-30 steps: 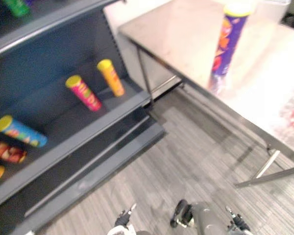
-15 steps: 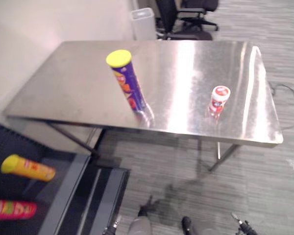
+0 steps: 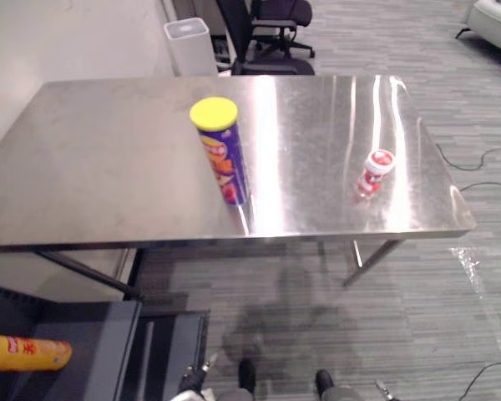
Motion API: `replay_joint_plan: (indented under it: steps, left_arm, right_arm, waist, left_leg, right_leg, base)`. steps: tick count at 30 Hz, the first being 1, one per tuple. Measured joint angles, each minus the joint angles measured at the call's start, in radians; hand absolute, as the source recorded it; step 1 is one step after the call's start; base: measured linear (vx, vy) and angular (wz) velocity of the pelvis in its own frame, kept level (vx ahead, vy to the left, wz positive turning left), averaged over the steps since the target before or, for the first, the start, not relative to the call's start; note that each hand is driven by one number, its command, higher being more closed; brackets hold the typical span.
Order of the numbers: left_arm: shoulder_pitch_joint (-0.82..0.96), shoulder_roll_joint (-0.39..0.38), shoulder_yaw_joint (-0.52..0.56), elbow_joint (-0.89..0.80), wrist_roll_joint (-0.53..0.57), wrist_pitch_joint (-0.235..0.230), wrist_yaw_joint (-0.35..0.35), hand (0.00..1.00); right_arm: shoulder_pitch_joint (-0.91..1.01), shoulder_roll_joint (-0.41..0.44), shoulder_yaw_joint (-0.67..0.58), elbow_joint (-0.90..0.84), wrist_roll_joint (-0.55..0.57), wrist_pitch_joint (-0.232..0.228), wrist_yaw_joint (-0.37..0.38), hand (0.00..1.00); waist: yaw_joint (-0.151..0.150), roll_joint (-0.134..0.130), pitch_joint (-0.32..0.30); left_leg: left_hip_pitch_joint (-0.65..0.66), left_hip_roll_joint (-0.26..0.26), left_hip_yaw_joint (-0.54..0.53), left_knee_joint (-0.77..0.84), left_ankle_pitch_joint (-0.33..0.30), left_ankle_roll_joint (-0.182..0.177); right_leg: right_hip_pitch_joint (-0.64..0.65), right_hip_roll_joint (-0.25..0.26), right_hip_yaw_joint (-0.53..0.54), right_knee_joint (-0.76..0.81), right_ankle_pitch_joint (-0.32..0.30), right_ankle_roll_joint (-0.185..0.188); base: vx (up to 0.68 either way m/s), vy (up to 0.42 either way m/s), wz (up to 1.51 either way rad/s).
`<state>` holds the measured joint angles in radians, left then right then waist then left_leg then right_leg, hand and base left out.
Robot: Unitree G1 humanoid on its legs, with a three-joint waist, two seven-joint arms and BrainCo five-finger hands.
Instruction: Put the gum and the chips on the shelf.
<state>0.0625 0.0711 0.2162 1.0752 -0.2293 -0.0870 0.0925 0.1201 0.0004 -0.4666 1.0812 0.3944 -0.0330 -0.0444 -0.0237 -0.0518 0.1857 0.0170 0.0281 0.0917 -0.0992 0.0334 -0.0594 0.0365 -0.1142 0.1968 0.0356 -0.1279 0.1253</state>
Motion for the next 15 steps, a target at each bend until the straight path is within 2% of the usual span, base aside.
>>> replay_joint_plan:
  steps: [5, 9, 11, 13, 15]
  left_arm:
    - [0.0, 0.0, 0.029, 0.001, 0.01, 0.001, -0.009, 0.0]
    - [0.005, -0.001, 0.069, 0.001, 0.015, 0.003, -0.014, 0.0]
    - [0.01, 0.001, 0.082, 0.0, 0.015, 0.002, -0.013, 0.0]
    - [0.021, 0.001, 0.085, 0.0, 0.015, 0.003, -0.012, 0.0]
    - [0.027, -0.002, 0.084, 0.0, 0.018, 0.003, -0.012, 0.0]
  right_arm:
    - [-0.001, 0.0, -0.031, 0.021, 0.007, 0.001, 0.002, 0.0]
    - [-0.006, -0.033, -0.2, 0.024, 0.063, 0.0, -0.017, 0.0]
    - [-0.003, -0.061, -0.285, -0.015, 0.088, -0.001, -0.052, 0.0]
    - [0.019, -0.092, -0.374, -0.156, 0.089, -0.004, -0.094, 0.0]
    - [0.036, -0.118, -0.43, -0.277, 0.085, -0.021, -0.139, 0.0]
  waist:
    - [0.001, -0.008, 0.005]
    - [0.003, -0.006, 0.001]
    - [0.005, -0.003, -0.002]
    - [0.0, 0.005, -0.01]
    - [-0.001, 0.008, -0.019]
  left_leg:
    - [0.034, 0.004, -0.014, -0.002, -0.001, -0.002]
    - [0.049, 0.018, 0.0, -0.002, -0.002, -0.002]
    - [0.055, 0.022, 0.013, -0.003, -0.003, -0.004]
    - [0.056, 0.027, 0.022, -0.003, -0.006, -0.009]
    - [0.057, 0.032, 0.024, -0.003, -0.009, -0.013]
  right_leg:
    - [0.04, -0.002, -0.066, -0.001, 0.0, 0.0]
    - [0.056, -0.007, -0.134, -0.023, 0.02, 0.005]
    - [0.057, -0.016, -0.177, -0.034, 0.028, 0.008]
    - [0.054, -0.033, -0.256, -0.034, 0.033, 0.018]
    - [0.053, -0.032, -0.275, -0.035, 0.035, 0.018]
  base:
    - [-0.02, -0.03, 0.09]
    - [-0.04, -0.029, -0.07]
    - [-0.05, -0.014, -0.2]
    - [-0.03, -0.017, -0.13]
    - [0.0, -0.012, -0.04]
